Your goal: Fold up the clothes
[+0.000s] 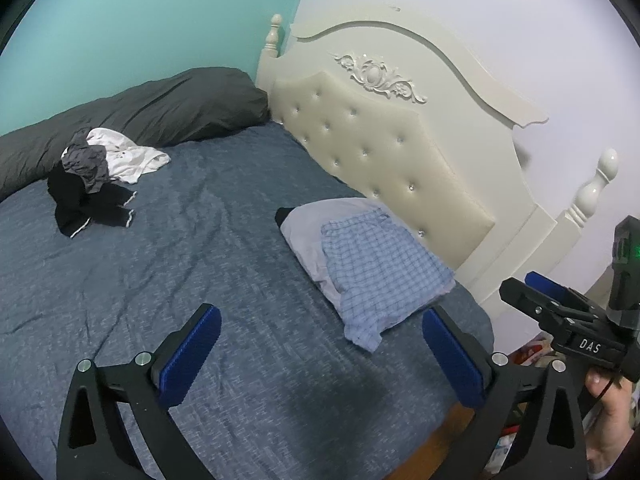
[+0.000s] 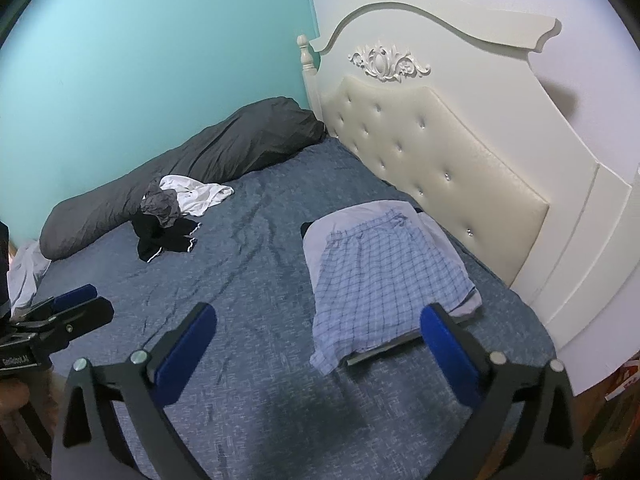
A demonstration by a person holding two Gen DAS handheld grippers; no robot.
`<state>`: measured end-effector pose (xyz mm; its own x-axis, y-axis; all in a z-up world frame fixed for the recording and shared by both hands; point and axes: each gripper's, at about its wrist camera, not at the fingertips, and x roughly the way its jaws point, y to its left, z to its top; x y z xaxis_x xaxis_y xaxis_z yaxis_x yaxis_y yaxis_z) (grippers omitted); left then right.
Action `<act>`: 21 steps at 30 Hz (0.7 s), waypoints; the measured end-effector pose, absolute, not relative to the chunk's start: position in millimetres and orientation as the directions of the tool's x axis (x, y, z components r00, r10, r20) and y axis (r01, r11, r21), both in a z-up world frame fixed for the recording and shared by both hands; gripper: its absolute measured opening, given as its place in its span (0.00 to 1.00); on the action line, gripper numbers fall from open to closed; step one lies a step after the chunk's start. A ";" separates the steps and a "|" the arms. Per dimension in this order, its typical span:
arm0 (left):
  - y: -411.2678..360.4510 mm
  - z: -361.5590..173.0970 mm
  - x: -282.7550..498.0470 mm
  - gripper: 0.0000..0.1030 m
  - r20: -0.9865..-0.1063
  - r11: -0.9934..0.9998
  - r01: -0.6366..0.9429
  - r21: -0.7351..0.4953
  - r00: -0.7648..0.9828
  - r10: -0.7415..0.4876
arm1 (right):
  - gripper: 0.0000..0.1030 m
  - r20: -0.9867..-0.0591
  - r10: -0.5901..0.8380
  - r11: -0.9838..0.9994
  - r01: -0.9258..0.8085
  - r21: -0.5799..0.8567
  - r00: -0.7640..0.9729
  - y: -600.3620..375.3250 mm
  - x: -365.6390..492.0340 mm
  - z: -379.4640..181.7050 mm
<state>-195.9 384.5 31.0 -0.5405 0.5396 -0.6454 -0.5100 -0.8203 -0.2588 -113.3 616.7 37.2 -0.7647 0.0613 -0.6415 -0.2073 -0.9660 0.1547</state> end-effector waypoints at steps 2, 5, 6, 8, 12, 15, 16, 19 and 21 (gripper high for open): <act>381.1 31.4 -193.6 1.00 -0.647 -0.823 -0.508 -0.253 -0.544 0.534 | 1.00 -0.641 0.065 -0.965 -0.212 0.155 -0.765 615.4 -110.5 37.1; 376.2 32.0 -190.0 1.00 -0.650 -0.828 -0.504 -0.245 -0.548 0.526 | 1.00 -0.642 0.064 -0.965 -0.211 0.154 -0.764 611.6 -106.6 35.8; 374.5 32.2 -188.8 1.00 -0.651 -0.830 -0.503 -0.242 -0.550 0.524 | 1.00 -0.642 0.068 -0.966 -0.212 0.150 -0.764 609.8 -105.0 35.6; 371.2 32.5 -186.4 1.00 -0.652 -0.833 -0.501 -0.236 -0.553 0.518 | 1.00 -0.641 0.075 -0.968 -0.210 0.138 -0.764 606.1 -101.5 36.0; 364.6 34.5 -179.5 1.00 -0.651 -0.835 -0.500 -0.228 -0.560 0.513 | 1.00 -0.636 0.080 -0.970 -0.207 0.127 -0.767 598.2 -94.2 37.1; 359.7 36.3 -173.5 1.00 -0.648 -0.836 -0.501 -0.223 -0.565 0.511 | 1.00 -0.633 0.080 -0.971 -0.204 0.126 -0.770 593.5 -88.8 38.3; 358.1 37.0 -171.5 1.00 -0.647 -0.837 -0.501 -0.221 -0.567 0.510 | 1.00 -0.632 0.080 -0.971 -0.203 0.125 -0.771 591.1 -86.6 38.8; 353.1 38.8 -165.5 1.00 -0.644 -0.838 -0.502 -0.216 -0.572 0.508 | 1.00 -0.629 0.079 -0.973 -0.198 0.121 -0.773 583.7 -80.0 40.5; 349.9 40.1 -161.5 1.00 -0.642 -0.838 -0.502 -0.213 -0.575 0.507 | 1.00 -0.627 0.079 -0.973 -0.197 0.121 -0.775 578.8 -75.7 41.5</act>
